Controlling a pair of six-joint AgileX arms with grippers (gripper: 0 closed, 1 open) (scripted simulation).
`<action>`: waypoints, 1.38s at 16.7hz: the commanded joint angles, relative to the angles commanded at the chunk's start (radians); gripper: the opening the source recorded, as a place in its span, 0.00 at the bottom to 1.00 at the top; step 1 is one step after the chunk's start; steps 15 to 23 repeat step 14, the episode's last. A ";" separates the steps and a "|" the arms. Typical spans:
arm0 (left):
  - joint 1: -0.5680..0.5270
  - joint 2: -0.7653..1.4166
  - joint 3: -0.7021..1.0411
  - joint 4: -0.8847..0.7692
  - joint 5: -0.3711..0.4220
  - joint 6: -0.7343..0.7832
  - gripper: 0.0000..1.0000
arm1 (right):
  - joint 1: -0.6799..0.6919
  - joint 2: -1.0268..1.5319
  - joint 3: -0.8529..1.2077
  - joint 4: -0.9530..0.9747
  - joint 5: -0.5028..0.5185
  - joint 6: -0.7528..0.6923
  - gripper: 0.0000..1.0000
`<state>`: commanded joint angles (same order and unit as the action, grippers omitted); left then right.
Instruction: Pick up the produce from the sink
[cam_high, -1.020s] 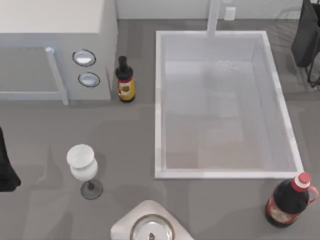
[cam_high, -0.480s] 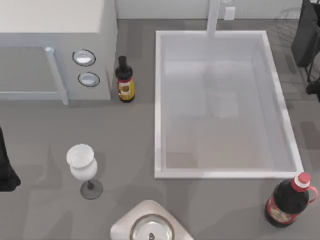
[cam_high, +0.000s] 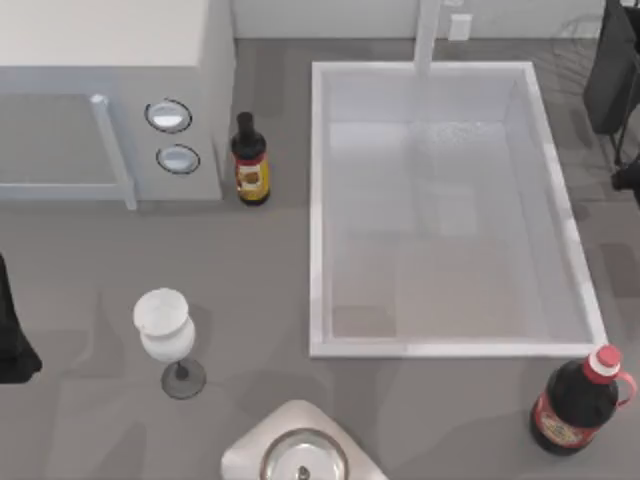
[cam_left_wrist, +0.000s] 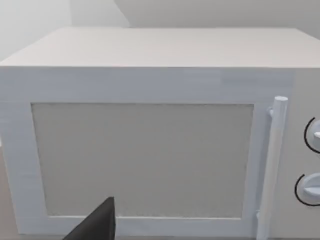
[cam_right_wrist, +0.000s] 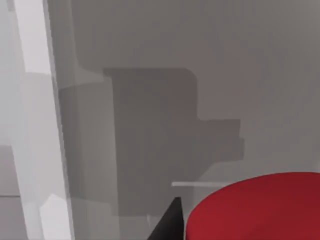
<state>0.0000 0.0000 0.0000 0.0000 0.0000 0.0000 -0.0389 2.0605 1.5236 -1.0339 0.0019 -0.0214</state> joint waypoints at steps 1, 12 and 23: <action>0.000 0.000 0.000 0.000 0.000 0.000 1.00 | 0.000 0.000 0.000 0.000 0.000 0.000 0.45; 0.000 0.000 0.000 0.000 0.000 0.000 1.00 | 0.000 0.000 0.000 0.000 0.000 0.000 1.00; 0.000 0.000 0.000 0.000 0.000 0.000 1.00 | 0.000 0.000 0.000 0.000 0.000 0.000 1.00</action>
